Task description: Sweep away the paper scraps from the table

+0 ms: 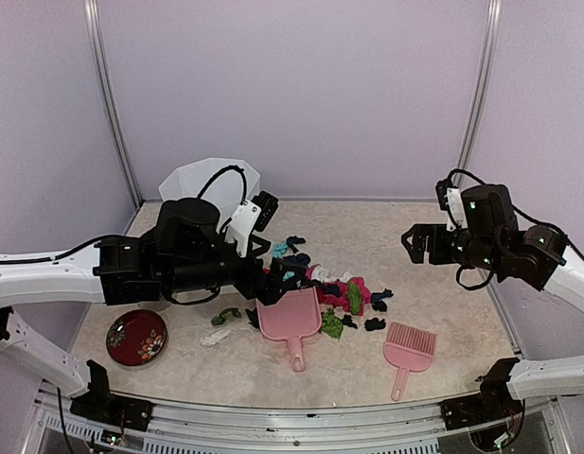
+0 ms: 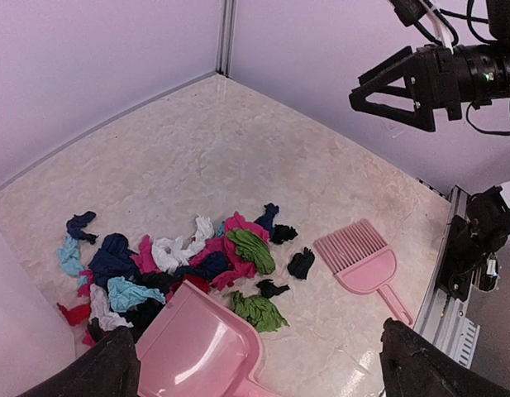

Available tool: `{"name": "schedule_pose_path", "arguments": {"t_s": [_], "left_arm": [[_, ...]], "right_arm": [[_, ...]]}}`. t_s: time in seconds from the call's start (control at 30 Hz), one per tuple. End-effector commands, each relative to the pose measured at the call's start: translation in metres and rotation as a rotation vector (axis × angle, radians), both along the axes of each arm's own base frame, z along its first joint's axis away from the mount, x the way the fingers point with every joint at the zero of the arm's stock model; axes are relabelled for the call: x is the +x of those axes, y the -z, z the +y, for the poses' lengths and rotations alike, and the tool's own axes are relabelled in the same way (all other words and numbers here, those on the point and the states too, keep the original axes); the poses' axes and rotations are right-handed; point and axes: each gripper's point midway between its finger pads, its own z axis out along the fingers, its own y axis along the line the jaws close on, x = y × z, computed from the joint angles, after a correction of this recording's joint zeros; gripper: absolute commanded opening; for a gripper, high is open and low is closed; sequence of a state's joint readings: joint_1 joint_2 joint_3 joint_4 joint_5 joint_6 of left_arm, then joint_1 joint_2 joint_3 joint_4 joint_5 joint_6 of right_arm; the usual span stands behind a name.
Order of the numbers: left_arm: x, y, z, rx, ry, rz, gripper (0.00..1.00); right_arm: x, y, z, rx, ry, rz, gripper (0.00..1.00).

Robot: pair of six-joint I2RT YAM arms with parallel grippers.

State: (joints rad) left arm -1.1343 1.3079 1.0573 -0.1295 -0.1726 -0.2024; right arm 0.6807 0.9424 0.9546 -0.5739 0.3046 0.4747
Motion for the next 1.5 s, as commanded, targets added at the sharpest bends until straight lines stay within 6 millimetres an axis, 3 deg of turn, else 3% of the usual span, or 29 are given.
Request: {"name": "schedule_pose_path", "arguments": {"t_s": [0.0,0.13,0.3,0.6,0.97,1.47], "left_arm": [[0.005,-0.015,0.008,-0.038,-0.026,-0.045,0.99],[0.020,-0.015,0.030,-0.054,-0.112,-0.023,0.99],[0.032,-0.030,0.059,-0.082,-0.175,0.004,0.99],[0.047,-0.051,0.098,-0.117,-0.267,0.006,0.99],[0.039,-0.054,0.094,-0.155,-0.206,0.019,0.99],[0.026,-0.052,0.091,-0.160,-0.137,0.038,0.99]], "right_arm": [[-0.018,0.017,-0.004,0.035,-0.010,0.068,1.00],[-0.025,0.032,-0.002,0.054,-0.012,0.131,1.00],[-0.035,0.055,-0.003,0.058,-0.001,0.225,0.99],[-0.064,0.115,-0.011,0.006,0.055,0.450,0.97],[-0.109,0.162,-0.004,-0.024,0.117,0.658,0.94],[-0.169,0.209,0.009,-0.112,0.219,0.862,0.89]]}}
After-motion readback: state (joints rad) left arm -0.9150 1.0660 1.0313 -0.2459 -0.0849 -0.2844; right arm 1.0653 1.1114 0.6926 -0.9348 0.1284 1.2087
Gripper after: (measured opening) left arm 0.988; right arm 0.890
